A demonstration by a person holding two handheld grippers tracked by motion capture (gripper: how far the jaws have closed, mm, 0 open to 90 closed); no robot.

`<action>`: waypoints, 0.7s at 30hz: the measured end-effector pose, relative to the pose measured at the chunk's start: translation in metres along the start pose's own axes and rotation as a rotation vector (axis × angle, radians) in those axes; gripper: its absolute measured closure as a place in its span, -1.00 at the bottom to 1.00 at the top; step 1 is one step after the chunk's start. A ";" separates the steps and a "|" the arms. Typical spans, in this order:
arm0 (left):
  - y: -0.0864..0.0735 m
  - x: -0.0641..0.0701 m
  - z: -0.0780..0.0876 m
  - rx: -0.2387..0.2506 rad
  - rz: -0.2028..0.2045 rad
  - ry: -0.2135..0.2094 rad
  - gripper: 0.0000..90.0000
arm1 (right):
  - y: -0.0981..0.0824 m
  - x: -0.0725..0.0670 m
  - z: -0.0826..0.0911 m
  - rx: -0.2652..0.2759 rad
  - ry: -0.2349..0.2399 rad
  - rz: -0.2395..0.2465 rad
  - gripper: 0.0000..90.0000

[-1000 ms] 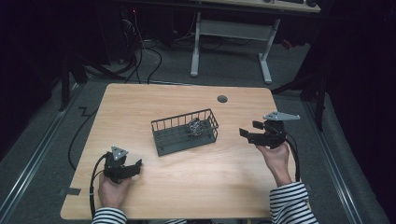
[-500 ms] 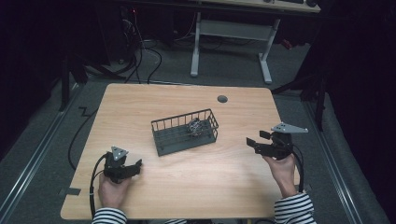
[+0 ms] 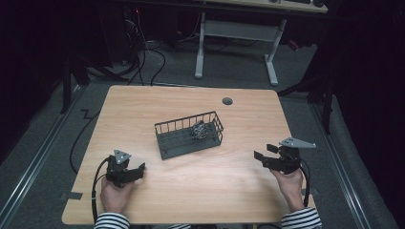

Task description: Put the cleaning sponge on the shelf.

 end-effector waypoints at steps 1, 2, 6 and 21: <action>0.000 0.000 0.000 0.000 0.000 0.000 -0.49 | 0.000 0.000 0.000 0.000 0.000 0.000 -0.33; 0.000 0.000 0.000 0.000 0.000 0.000 -0.49 | -0.001 0.000 -0.001 0.001 0.001 -0.003 -0.33; 0.000 0.000 0.000 0.000 0.000 -0.001 -0.49 | -0.012 0.001 -0.005 -0.014 0.001 -0.008 -0.32; 0.000 0.000 0.000 0.000 0.000 -0.001 -0.49 | -0.040 0.008 -0.015 -0.040 -0.014 -0.057 -0.31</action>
Point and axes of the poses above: each handheld gripper's, and its own axes: z roughly backward along the jaws, y roughly out of its top, x roughly to its right, the point moved 2 cm from there along -z, roughly forward along the jaws, and after that the axes turned 6 degrees about -x, right-handed, at the moved point
